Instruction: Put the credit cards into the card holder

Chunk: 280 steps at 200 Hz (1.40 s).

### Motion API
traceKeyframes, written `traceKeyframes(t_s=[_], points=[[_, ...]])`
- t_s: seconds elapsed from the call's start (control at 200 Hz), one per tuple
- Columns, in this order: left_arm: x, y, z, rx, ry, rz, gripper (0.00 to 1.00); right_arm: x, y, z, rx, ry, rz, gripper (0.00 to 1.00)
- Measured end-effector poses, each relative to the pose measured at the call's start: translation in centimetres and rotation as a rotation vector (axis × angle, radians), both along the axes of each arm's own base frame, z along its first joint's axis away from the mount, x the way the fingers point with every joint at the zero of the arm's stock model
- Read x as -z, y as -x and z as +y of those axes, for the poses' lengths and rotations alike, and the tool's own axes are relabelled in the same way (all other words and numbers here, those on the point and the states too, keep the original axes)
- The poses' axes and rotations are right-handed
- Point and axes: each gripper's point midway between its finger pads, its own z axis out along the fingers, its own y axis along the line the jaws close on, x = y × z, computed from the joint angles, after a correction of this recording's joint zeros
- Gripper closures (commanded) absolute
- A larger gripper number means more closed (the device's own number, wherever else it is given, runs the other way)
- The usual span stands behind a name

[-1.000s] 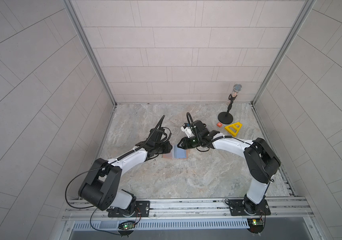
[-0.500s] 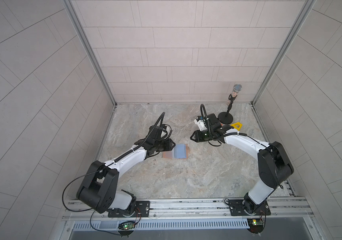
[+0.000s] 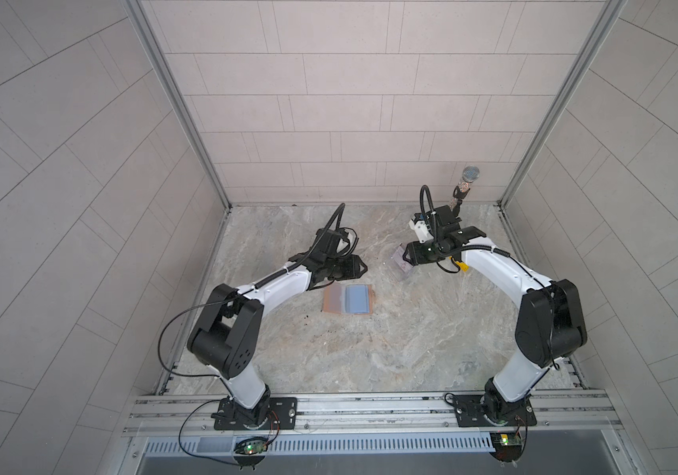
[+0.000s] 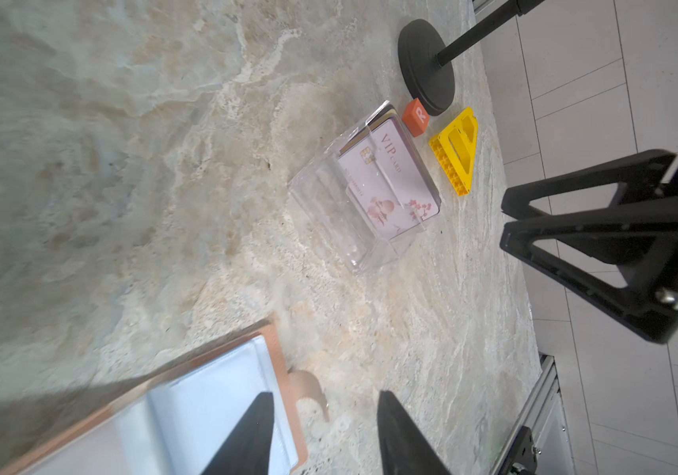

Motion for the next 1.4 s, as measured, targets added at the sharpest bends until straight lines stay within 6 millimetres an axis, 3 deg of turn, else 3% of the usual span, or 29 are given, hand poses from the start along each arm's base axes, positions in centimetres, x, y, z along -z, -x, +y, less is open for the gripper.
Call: traceKeyframes(t_s=[0.39,0.661,0.956,1.171,1.401], points=[[2.4,-5.0,-5.5,-0.028,-0.016,0.050,0.37,2.8,-2.6,-1.6,-0.061,0.078,0.074,0.38],[4.0,-6.6,-6.2,-0.056,-0.054,0.082,0.33,4.1,-4.4,-2.8,-0.078,0.033,0.121,0.37],[6.4,-8.2,-7.5,-0.048,-0.062,0.116,0.32,5.3,-4.8,-1.9,-0.112,-0.003,0.163,0.38],[7.8,-8.2,-8.6,-0.009,-0.037,0.155,0.32,6.2,-4.0,-1.0,-0.150,-0.051,0.204,0.40],[7.0,-8.1,-9.2,0.019,-0.010,0.159,0.32,8.0,-1.6,-0.5,-0.170,-0.099,0.277,0.43]])
